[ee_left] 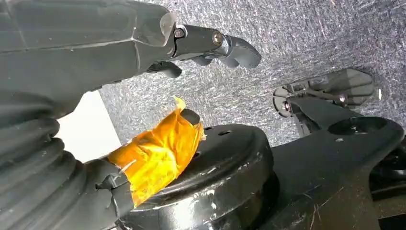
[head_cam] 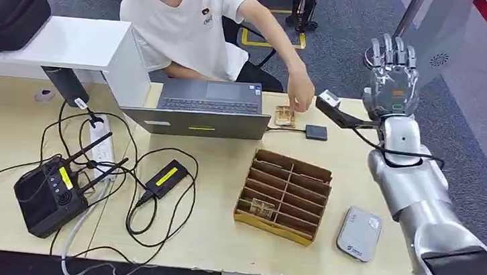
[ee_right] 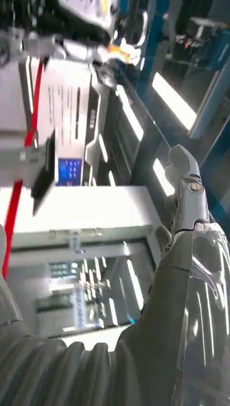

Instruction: Pass the card to the sensor for recognition and then transmit it.

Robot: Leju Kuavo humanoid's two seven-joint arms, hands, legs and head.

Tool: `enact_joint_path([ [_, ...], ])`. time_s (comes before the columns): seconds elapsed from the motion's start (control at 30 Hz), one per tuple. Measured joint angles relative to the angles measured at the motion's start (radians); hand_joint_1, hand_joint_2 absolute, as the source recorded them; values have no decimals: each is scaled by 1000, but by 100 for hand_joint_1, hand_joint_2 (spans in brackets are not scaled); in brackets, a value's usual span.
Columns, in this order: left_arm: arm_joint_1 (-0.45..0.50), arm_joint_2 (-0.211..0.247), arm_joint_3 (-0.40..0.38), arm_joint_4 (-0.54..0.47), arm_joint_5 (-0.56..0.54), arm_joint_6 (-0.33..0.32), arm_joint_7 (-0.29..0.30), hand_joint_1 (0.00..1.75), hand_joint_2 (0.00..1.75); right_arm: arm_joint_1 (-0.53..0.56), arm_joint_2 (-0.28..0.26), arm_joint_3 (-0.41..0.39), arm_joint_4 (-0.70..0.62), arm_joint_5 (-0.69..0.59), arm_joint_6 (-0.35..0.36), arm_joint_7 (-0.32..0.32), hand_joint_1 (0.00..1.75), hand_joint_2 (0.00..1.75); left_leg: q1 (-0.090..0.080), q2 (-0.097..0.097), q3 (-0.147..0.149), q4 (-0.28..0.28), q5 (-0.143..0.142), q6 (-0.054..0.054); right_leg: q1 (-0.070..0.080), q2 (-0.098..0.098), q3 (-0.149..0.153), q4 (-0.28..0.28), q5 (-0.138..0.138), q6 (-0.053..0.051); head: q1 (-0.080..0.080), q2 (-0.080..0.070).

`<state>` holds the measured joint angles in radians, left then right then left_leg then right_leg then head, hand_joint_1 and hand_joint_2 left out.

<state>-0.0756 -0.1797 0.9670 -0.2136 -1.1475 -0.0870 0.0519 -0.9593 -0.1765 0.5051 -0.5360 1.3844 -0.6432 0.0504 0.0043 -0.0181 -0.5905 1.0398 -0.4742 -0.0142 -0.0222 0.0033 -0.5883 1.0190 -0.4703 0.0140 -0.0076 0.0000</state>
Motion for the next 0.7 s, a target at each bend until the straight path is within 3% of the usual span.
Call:
enact_joint_path([
  [0.17,2,0,18,0,9,1,0,0,175,0,-118,-18,16,8,7,-18,0,175,0,0,-1,0,0,1,0,0,0,0,0,0,0,0],
  [0.27,2,1,21,0,9,1,0,0,175,0,-150,-23,20,8,11,-22,0,175,0,1,0,0,-1,1,0,1,-1,0,0,0,0,0],
  [0.6,1,1,27,0,9,1,0,0,175,1,-177,-26,24,11,14,-19,0,175,0,2,0,-1,0,0,0,2,-1,1,0,0,0,0],
  [0.7,1,1,30,0,12,2,0,0,175,1,-192,-27,27,24,31,9,0,175,0,1,0,0,0,1,0,1,-1,0,0,0,0,0],
])
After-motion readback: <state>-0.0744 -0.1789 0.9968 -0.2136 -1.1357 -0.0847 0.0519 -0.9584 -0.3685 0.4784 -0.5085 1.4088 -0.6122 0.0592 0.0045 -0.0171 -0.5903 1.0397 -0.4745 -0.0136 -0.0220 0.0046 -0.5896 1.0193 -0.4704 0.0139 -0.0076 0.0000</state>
